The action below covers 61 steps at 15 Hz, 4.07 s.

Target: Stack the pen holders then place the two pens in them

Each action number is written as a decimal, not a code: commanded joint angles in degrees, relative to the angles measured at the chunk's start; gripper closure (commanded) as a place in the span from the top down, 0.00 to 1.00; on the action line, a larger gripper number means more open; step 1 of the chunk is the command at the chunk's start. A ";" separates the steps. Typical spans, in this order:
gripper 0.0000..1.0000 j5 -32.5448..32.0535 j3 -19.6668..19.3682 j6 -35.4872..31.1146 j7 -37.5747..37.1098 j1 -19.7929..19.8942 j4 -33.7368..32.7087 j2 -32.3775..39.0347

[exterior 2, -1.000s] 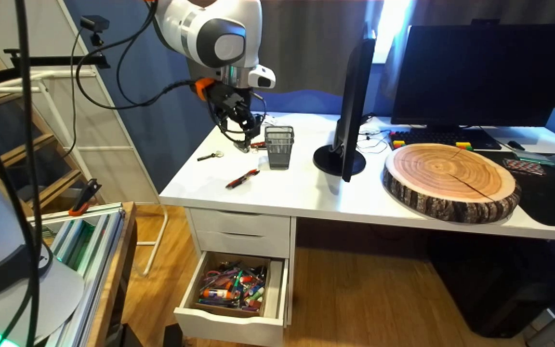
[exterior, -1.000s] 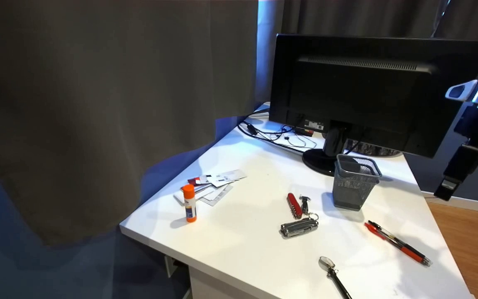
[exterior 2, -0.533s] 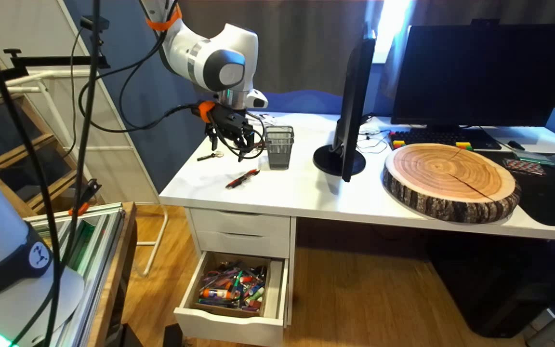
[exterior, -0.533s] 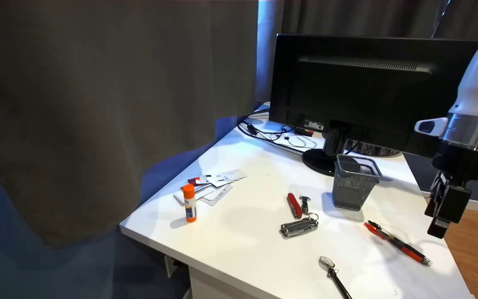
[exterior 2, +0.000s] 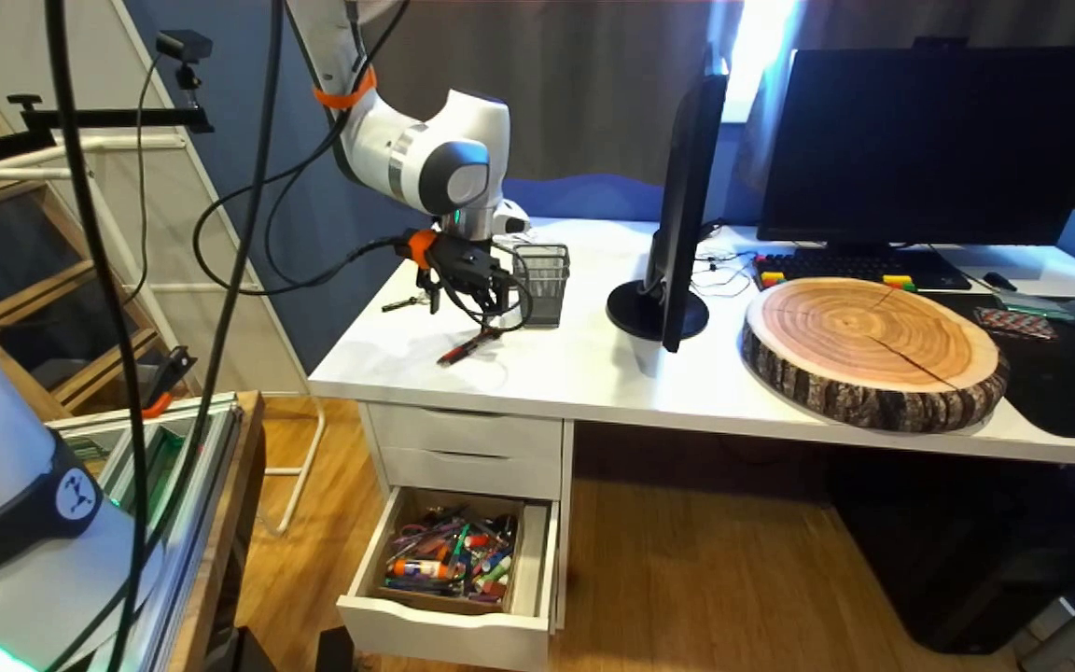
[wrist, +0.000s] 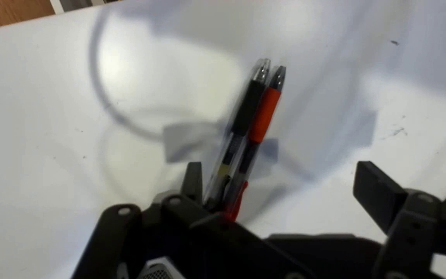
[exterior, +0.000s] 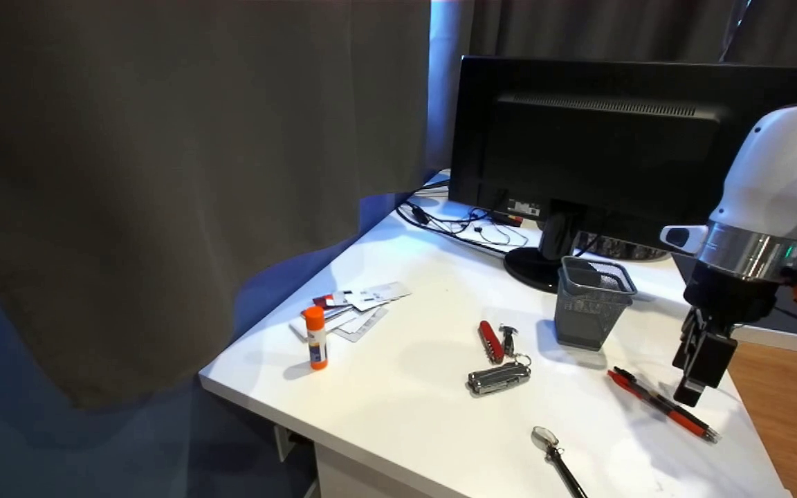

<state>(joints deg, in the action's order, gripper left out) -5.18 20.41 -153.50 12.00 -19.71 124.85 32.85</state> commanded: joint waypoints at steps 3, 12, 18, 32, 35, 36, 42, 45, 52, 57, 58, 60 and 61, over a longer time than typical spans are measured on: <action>1.00 -3.35 -3.23 -4.78 -1.07 -2.54 -4.89 6.62; 0.38 -5.61 -6.45 -5.43 -2.80 -5.51 -8.55 10.03; 0.01 -5.62 -5.93 -4.11 -1.55 -4.85 -8.54 9.57; 0.04 -4.52 -3.06 8.64 0.77 -2.01 -1.22 -7.08; 0.04 -4.87 -2.56 12.44 0.73 -1.87 -0.37 -11.91; 0.04 -4.96 -2.44 12.77 0.98 -1.74 -0.41 -13.12; 0.04 -3.89 -1.08 7.17 6.42 0.16 -2.52 -15.64; 0.04 -1.96 0.61 1.65 11.70 1.92 -4.31 -13.82; 0.04 2.99 9.20 -10.80 26.15 9.51 -8.19 -6.15; 0.04 5.80 21.02 -17.42 36.23 20.21 -10.21 1.91; 0.04 5.32 23.25 -18.11 37.48 22.37 -10.61 3.92; 0.04 3.94 26.76 -18.66 39.05 25.82 -11.21 7.33; 0.04 3.27 27.87 -19.13 39.84 26.99 -11.52 9.03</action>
<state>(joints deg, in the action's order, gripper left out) -0.90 43.45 -170.80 48.17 3.10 115.71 35.62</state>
